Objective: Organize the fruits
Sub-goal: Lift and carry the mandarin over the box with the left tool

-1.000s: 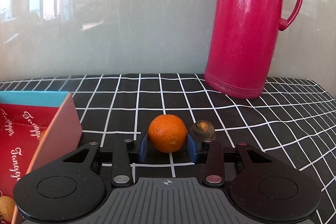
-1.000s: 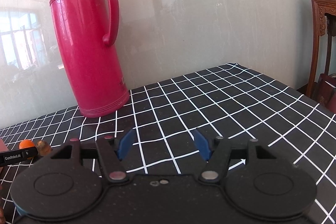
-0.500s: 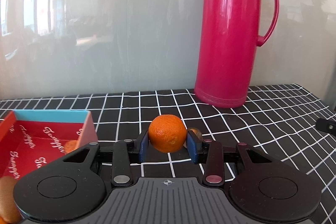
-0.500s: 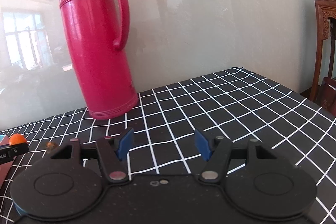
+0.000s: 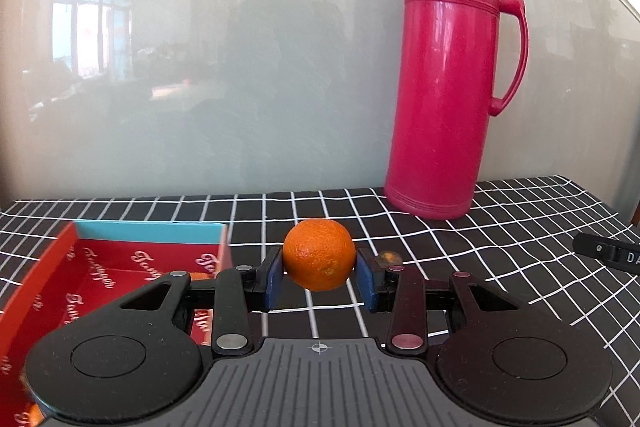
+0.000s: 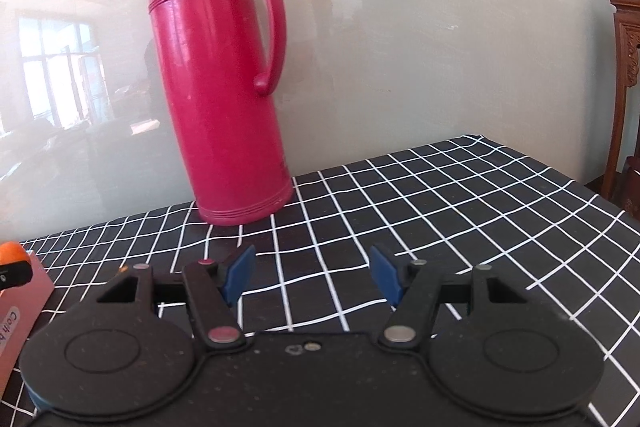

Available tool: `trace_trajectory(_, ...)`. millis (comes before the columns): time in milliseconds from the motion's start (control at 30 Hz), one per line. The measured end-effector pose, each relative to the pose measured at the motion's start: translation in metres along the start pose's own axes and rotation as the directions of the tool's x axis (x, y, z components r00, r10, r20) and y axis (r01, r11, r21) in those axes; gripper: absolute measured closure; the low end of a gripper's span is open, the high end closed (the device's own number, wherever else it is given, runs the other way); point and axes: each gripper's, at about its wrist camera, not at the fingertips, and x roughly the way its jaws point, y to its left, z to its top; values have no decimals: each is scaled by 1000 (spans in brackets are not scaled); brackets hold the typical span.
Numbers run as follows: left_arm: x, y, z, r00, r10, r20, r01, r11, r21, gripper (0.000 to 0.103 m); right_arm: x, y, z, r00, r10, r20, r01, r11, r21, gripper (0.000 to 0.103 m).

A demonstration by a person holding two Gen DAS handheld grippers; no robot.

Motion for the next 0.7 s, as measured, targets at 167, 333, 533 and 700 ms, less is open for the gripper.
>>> trace_trajectory(167, -14, 19, 1, 1000, 23, 15, -23, 1000, -9, 64, -2, 13, 1, 1000, 16, 4, -16, 1000, -10, 40)
trace_trajectory(333, -22, 41, 0, 999, 47, 15, -47, 999, -20, 64, -3, 29, 0, 999, 33, 6, -33, 999, -20, 40)
trace_trajectory(533, -29, 66, -2, 997, 79, 16, -78, 996, -32, 64, -4, 50, -3, 999, 54, 3, -54, 997, -49, 40)
trace_trajectory(700, -29, 90, -7, 994, 112, -3, -112, 992, -51, 64, -3, 66, -6, 998, 68, -1, -68, 996, -63, 40)
